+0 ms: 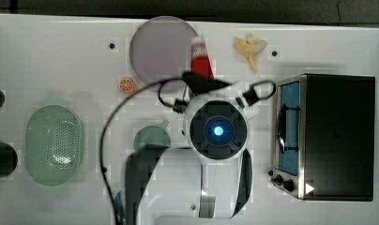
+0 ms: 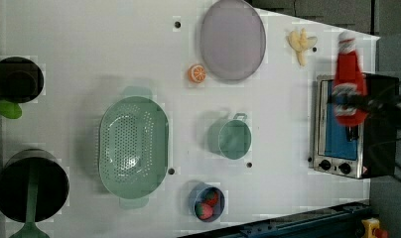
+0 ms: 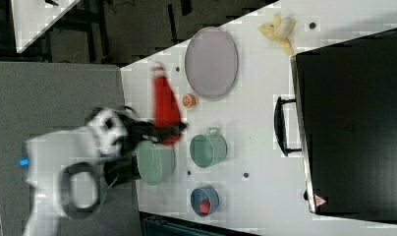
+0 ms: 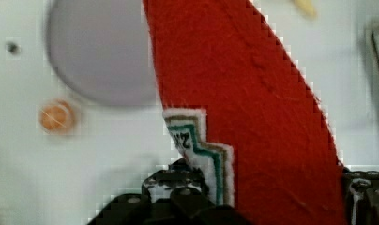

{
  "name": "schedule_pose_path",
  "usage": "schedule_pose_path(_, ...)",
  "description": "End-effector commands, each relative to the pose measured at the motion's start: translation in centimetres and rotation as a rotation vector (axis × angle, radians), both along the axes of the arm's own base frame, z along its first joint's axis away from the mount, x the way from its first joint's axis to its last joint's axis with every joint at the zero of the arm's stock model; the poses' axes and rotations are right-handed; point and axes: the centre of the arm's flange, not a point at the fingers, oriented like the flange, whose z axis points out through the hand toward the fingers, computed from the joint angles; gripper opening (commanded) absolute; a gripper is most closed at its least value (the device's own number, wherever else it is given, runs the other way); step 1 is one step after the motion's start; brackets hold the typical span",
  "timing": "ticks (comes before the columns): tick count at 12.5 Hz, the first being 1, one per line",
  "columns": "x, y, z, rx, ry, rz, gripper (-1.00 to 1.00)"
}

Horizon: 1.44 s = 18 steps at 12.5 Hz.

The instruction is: Pick ketchup from plate and place it on table.

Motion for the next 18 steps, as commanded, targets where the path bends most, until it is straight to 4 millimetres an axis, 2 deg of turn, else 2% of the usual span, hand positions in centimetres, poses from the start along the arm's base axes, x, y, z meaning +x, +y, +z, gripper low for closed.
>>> schedule_pose_path(1, -2.1, -0.8, -8.8, 0.017, 0.124, -0.128, 0.3)
schedule_pose_path(5, -1.9, -0.8, -15.8, 0.026, 0.123, -0.142, 0.3)
schedule_pose_path(8, -1.5, -0.7, -19.6, 0.032, 0.107, -0.142, 0.3)
schedule_pose_path(9, -1.5, -0.7, -20.4, 0.033, 0.097, -0.142, 0.36)
schedule_pose_path(11, -1.8, -0.6, -21.1, 0.034, 0.101, -0.14, 0.78)
schedule_pose_path(12, -1.5, -0.4, -20.7, 0.034, 0.089, -0.135, 1.0)
schedule_pose_path(14, -0.9, 0.0, -18.6, 0.034, 0.066, -0.127, 1.0)
schedule_pose_path(15, -0.4, 0.1, -17.0, 0.034, 0.056, -0.146, 1.0)
schedule_pose_path(18, 1.2, 0.9, -9.1, 0.036, 0.065, -0.294, 1.0)
